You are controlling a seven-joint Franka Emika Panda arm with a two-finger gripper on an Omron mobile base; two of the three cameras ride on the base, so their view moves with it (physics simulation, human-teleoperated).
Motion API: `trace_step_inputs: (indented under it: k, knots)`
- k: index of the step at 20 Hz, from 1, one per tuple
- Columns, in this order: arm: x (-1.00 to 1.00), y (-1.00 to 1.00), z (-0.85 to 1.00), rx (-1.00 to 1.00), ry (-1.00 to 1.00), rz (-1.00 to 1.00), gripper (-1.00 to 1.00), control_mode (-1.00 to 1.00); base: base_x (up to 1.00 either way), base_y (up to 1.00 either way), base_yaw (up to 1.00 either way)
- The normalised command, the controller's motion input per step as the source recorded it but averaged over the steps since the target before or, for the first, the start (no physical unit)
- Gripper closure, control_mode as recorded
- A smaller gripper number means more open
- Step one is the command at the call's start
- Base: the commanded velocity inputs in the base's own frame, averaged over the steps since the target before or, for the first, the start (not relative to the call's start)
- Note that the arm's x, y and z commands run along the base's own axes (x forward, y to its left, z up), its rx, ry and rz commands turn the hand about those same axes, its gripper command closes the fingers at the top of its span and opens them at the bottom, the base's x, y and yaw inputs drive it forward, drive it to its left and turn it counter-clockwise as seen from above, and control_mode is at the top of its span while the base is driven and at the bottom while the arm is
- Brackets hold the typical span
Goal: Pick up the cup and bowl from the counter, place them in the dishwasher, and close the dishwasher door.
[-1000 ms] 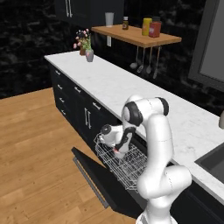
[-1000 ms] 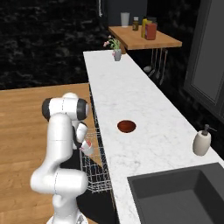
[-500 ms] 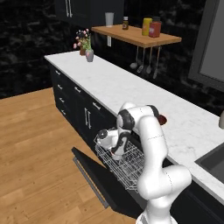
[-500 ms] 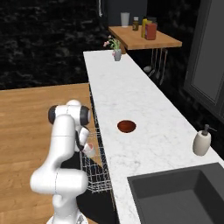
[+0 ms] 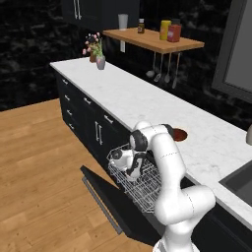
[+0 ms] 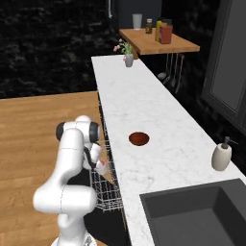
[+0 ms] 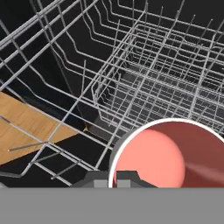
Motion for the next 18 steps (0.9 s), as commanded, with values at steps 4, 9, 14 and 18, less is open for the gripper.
trace_step_inputs:
  k: [4, 9, 14, 18]
  knots:
    - [0.14, 0.09, -0.67, -0.01, 0.00, 0.00, 1.00, -1.00, 0.00, 0.00, 0.00]
    - [0.00, 0.94, -1.00, 0.04, 0.06, 0.03, -1.00, -1.00, 0.00, 0.00, 0.00]
    - [0.00, 1.00, -0.81, 0.05, 0.17, 0.00, -1.00, -1.00, 0.00, 0.00, 0.00]
    - [-0.01, 1.00, -0.45, 0.02, 0.21, 0.00, -1.00, -1.00, 0.00, 0.00, 0.00]
